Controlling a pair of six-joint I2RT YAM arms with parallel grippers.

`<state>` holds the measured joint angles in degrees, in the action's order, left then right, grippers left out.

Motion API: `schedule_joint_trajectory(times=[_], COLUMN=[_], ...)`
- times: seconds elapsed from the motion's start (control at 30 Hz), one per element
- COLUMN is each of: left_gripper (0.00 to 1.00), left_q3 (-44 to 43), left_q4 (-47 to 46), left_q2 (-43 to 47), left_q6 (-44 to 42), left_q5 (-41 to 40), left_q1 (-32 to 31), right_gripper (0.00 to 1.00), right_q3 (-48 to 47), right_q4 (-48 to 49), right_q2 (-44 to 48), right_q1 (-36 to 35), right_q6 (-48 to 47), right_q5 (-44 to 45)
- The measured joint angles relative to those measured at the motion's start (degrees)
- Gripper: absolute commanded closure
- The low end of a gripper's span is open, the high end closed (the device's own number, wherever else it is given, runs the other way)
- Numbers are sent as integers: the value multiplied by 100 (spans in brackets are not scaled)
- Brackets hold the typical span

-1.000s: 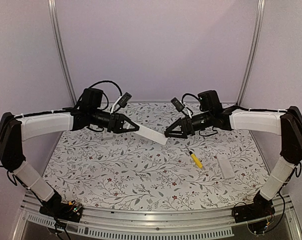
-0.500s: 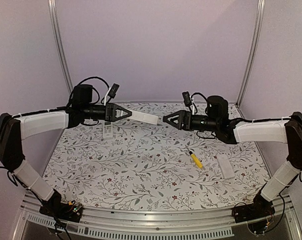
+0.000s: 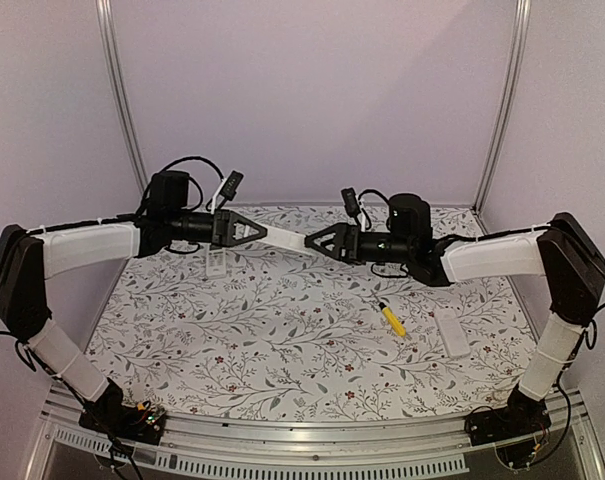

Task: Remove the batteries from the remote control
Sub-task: Remove the battery cover from the remote control.

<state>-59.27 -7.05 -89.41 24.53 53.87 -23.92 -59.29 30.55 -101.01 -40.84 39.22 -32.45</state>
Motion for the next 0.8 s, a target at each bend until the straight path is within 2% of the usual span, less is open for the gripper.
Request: schedule_joint_trajectory(times=[0.33, 0.53, 0.8], left_gripper=[100, 100, 100], left_q3=[0, 0, 0], left_q4=[7, 7, 7], left_q2=[-31, -31, -33], left_q6=[-4, -4, -4], left_q5=[175, 225, 262], left_q1=[-168, -170, -173], right_gripper=[26, 38, 42], right_q3=[-365, -398, -398], right_q4=[216, 258, 319], right_q2=[-302, -420, -428], right_q1=[-98, -225, -238], right_q6=[2, 31, 79], right_q5=[-428, -584, -586])
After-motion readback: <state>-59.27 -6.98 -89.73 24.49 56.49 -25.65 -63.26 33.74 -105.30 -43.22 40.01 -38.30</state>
